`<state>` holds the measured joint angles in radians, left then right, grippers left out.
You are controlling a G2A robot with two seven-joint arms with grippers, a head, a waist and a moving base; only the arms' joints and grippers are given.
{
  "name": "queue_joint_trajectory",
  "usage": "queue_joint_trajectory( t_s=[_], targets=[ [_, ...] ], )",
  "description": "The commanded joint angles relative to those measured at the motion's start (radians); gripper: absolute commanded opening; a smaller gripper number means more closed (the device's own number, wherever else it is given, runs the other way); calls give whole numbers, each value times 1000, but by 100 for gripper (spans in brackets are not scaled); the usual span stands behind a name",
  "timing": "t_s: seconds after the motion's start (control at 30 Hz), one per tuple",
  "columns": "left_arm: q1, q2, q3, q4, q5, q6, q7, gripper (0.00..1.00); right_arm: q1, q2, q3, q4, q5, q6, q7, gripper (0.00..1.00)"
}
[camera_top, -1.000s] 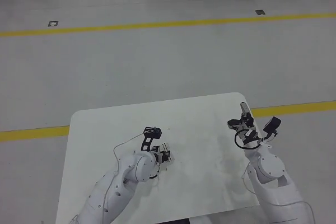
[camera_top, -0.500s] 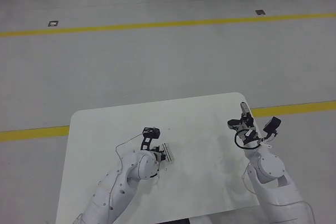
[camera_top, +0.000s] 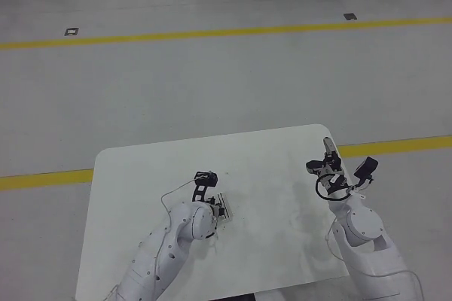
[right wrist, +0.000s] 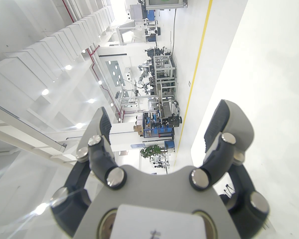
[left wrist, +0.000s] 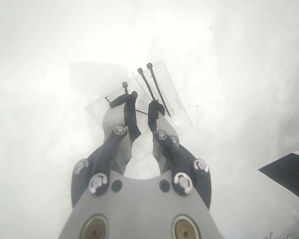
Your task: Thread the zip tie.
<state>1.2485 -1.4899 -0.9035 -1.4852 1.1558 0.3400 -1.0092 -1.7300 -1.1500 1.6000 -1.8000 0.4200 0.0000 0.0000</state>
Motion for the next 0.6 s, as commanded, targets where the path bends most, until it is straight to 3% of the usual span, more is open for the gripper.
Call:
queue_joint_trajectory(
  t_s=[0.0,0.3,0.57],
  targets=[
    [2,-5,-3,-1,16,0,-2,13,0,0,0,0,0,0,0,100],
    [35,-32,-31,-29,118,0,-33,13,0,0,0,0,0,0,0,100],
    [65,-79,-69,-32,218,0,-78,14,0,0,0,0,0,0,0,100]
  ],
)
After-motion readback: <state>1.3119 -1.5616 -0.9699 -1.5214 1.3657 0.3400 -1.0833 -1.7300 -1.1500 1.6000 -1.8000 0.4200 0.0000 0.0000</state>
